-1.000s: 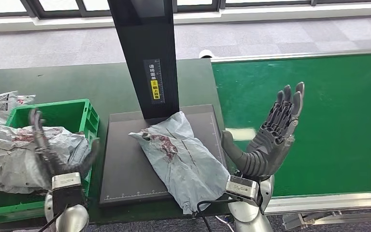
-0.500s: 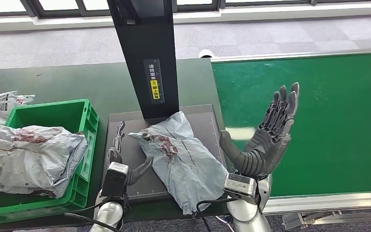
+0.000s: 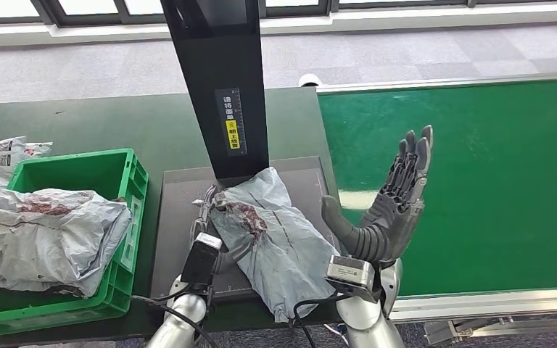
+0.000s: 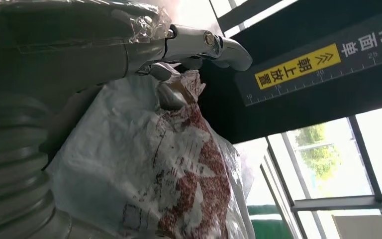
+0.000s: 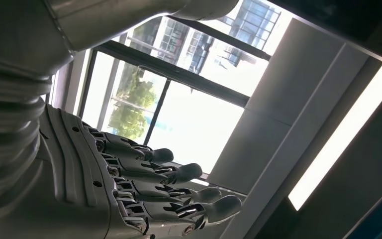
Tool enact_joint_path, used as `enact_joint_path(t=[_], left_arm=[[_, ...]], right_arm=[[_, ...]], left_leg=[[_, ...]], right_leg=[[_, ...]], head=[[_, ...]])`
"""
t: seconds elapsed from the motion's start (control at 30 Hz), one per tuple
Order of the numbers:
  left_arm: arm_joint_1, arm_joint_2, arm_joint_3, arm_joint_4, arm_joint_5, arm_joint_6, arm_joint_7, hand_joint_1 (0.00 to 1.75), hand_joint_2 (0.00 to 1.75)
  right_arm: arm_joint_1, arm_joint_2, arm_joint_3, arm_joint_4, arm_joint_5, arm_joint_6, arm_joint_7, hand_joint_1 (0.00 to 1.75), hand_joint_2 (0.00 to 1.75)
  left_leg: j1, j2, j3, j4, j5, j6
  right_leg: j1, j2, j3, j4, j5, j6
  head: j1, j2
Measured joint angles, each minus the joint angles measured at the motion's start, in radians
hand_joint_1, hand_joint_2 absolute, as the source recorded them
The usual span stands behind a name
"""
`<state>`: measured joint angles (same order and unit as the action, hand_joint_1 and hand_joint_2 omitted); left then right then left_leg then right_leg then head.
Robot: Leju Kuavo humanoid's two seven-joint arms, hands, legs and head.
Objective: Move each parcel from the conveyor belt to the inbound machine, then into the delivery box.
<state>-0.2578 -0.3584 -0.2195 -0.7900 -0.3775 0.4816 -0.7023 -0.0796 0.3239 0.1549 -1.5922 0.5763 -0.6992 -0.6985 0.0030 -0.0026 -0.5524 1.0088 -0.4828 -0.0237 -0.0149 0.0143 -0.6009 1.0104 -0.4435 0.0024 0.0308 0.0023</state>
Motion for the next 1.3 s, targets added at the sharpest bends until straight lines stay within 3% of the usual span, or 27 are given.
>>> enact_joint_path(t=[0.3, 0.67, 1.0, 1.1, 1.3], left_arm=[[-0.02, -0.001, -0.101, 0.007, 0.041, -0.047, 0.002, 0.0, 1.75], [-0.066, -0.004, -0.264, -0.019, 0.117, -0.018, 0.032, 0.0, 1.75], [-0.08, -0.004, -0.32, -0.019, 0.102, 0.016, 0.051, 0.0, 1.75], [-0.093, -0.005, -0.348, -0.008, 0.015, 0.056, 0.145, 0.0, 1.75], [-0.143, -0.007, -0.481, 0.072, -0.214, 0.136, 0.454, 0.0, 1.75]], right_arm=[[-0.005, 0.0, 0.0, 0.035, 0.001, 0.0, 0.0, 0.0, 1.75], [-0.008, 0.0, -0.004, 0.065, 0.008, 0.0, 0.0, 0.0, 1.75], [-0.007, 0.0, -0.015, 0.067, 0.009, 0.0, 0.0, 0.0, 1.75], [-0.006, 0.0, -0.021, 0.067, 0.01, 0.0, 0.0, 0.0, 1.75], [-0.005, 0.0, -0.024, 0.066, 0.01, 0.0, 0.0, 0.0, 1.75]], left_leg=[[0.0, 0.0, 0.0, 0.0, 0.0, 0.0], [0.0, -0.001, 0.0, 0.0, 0.0, 0.0], [0.0, 0.0, 0.0, 0.0, 0.0, 0.0], [0.0, -0.001, 0.0, 0.0, 0.0, 0.0], [0.0, -0.001, -0.001, 0.0, 0.0, 0.0]], right_leg=[[0.0, 0.0, 0.0, 0.0, 0.0, 0.0], [0.0, 0.0, 0.0, 0.0, 0.0, 0.0], [0.0, 0.0, 0.0, 0.0, 0.0, 0.0], [0.0, 0.0, 0.0, 0.0, 0.0, 0.0], [0.0, 0.0, 0.0, 0.0, 0.0, 0.0]], head=[[0.0, 0.0], [0.0, 0.0], [0.0, 0.0], [0.0, 0.0], [0.0, 0.0]])
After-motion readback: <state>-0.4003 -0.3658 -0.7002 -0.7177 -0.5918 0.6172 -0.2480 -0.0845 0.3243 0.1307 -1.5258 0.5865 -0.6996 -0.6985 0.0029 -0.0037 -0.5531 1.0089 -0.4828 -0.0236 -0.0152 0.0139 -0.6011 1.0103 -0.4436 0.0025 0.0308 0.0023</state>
